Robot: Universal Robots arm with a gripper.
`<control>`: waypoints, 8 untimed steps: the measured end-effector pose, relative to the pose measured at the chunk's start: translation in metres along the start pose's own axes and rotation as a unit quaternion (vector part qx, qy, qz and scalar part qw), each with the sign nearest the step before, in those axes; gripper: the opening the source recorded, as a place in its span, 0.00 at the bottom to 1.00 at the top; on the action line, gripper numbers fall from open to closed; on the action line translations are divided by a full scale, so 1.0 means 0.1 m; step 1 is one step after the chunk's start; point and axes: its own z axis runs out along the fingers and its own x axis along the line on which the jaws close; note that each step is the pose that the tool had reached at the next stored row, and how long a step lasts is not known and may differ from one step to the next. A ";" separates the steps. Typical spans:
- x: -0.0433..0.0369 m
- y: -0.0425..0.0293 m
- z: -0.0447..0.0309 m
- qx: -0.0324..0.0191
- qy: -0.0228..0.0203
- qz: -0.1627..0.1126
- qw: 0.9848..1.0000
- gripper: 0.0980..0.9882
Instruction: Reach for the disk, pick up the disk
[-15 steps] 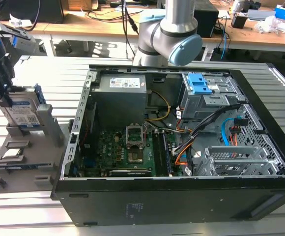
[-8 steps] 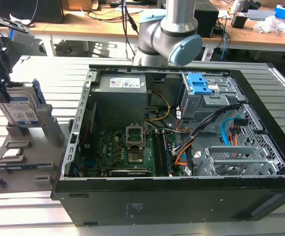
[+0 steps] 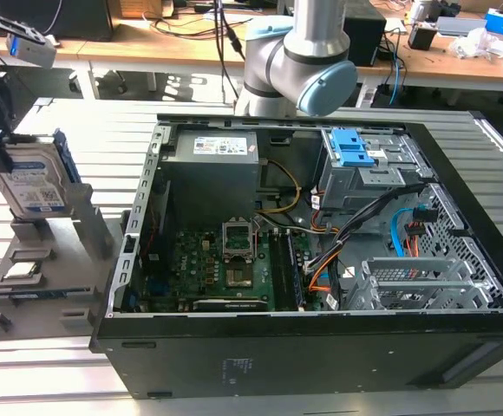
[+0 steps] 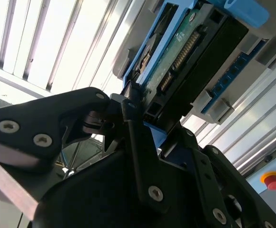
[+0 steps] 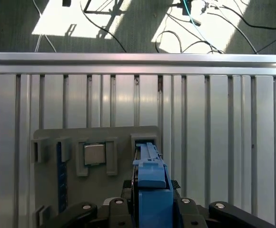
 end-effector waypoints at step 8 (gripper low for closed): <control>0.001 0.006 -0.197 0.000 0.000 0.000 1.000 0.30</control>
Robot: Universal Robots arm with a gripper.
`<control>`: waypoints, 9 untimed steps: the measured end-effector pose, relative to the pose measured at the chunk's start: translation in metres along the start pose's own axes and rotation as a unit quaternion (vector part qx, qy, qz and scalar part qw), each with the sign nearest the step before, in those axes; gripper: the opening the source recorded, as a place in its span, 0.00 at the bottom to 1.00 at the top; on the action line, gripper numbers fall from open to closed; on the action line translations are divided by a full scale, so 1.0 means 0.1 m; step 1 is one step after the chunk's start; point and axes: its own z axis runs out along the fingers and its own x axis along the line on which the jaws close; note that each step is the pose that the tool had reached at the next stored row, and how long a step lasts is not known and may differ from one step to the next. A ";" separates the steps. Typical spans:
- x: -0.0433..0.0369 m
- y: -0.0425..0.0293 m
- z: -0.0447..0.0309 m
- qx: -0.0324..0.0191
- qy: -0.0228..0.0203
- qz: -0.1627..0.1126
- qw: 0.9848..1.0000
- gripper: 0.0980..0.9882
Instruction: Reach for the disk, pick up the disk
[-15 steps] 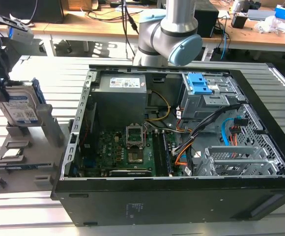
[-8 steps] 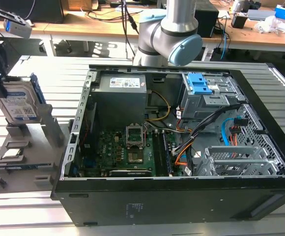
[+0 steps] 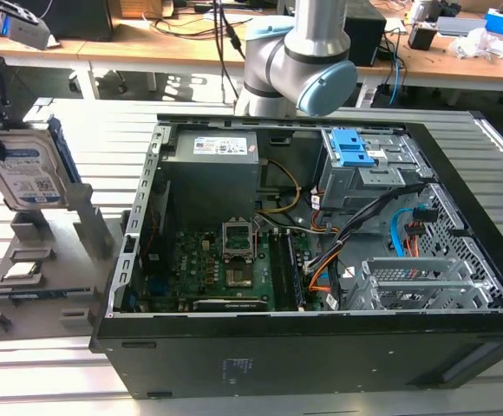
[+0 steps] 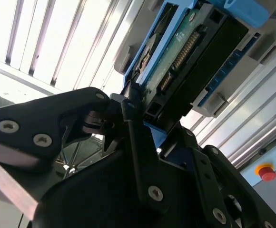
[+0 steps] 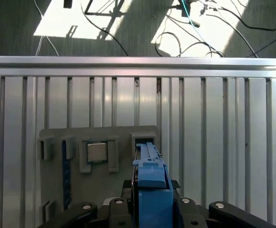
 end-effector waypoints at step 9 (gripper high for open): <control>0.002 0.007 -0.259 0.000 0.000 0.000 1.000 0.30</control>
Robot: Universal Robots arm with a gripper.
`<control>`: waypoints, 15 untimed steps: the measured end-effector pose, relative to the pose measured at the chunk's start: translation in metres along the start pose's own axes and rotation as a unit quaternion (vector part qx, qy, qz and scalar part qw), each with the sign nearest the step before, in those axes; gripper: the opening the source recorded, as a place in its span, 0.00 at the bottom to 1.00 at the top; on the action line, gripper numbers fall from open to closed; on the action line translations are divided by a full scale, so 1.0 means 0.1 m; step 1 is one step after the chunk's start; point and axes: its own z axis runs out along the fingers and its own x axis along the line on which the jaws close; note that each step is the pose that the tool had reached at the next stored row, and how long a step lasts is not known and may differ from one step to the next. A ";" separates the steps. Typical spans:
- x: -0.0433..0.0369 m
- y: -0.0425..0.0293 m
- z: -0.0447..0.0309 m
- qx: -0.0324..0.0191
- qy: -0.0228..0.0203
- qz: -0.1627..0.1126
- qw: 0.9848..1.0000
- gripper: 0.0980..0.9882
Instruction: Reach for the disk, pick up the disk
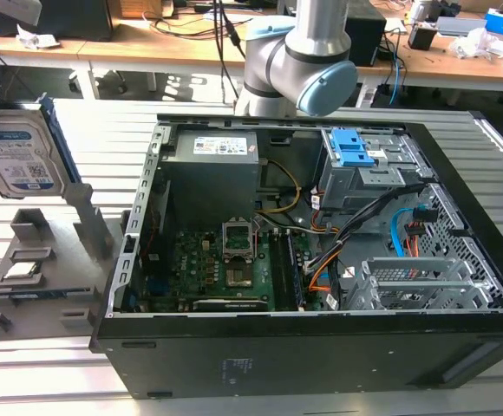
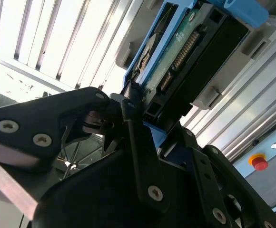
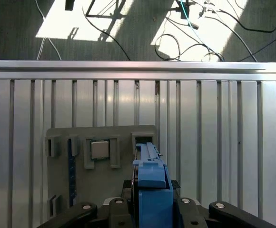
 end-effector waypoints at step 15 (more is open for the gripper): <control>0.001 0.006 -0.310 0.000 0.000 0.000 1.000 0.30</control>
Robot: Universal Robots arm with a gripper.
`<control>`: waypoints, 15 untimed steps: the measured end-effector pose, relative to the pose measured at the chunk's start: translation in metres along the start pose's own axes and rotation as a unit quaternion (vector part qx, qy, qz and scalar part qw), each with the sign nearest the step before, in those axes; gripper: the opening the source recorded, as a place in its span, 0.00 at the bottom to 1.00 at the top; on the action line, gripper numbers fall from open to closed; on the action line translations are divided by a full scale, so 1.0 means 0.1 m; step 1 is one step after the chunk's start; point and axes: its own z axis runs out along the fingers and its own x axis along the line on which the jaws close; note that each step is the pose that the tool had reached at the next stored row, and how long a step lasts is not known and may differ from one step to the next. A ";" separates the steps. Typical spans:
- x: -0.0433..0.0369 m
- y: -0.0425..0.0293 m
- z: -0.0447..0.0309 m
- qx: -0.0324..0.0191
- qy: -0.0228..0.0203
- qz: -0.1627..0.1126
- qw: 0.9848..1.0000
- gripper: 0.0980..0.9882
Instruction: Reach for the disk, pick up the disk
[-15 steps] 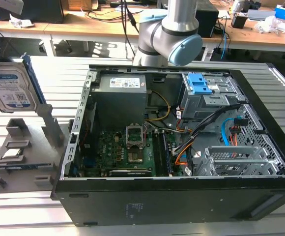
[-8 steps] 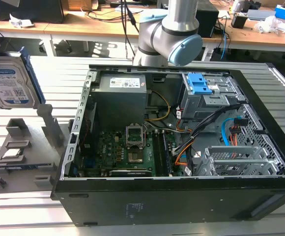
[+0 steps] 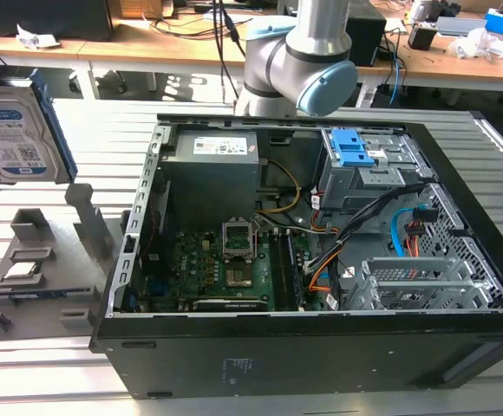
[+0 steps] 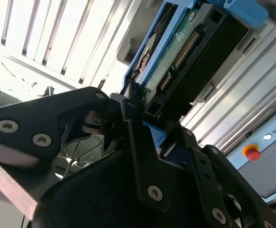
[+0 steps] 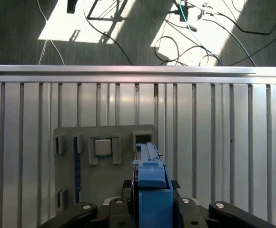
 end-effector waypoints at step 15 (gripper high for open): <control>0.001 0.012 -0.361 0.000 0.000 0.000 1.000 0.30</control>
